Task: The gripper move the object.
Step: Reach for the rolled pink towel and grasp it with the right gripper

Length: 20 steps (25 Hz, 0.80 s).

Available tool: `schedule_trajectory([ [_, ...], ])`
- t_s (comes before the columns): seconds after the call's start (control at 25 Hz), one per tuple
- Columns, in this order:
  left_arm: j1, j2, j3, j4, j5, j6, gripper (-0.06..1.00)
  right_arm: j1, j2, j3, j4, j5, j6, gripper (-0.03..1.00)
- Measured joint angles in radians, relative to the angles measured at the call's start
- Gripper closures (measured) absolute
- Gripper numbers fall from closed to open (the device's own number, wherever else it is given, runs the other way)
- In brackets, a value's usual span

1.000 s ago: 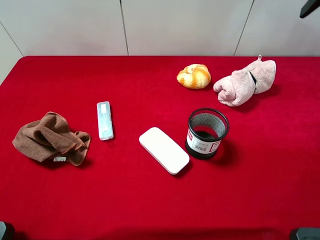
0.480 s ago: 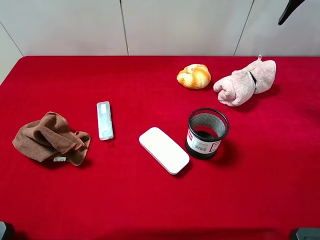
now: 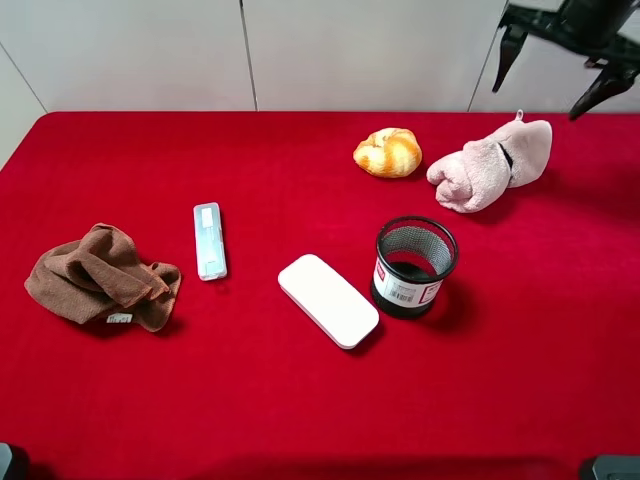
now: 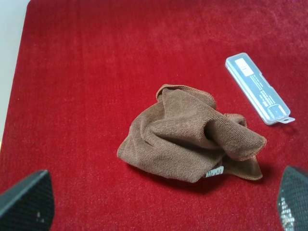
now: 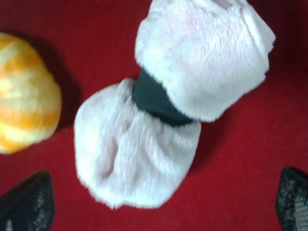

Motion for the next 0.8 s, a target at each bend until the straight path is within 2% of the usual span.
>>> schedule_trajectory([
  [0.56, 0.0, 0.0, 0.0, 0.0, 0.0, 0.002, 0.03, 0.0, 0.183, -0.028, 0.024, -0.002, 0.103, 0.28],
  [0.8, 0.0, 0.0, 0.0, 0.0, 0.0, 0.002, 0.03, 0.0, 0.219, -0.028, 0.041, -0.06, 0.135, 0.28],
])
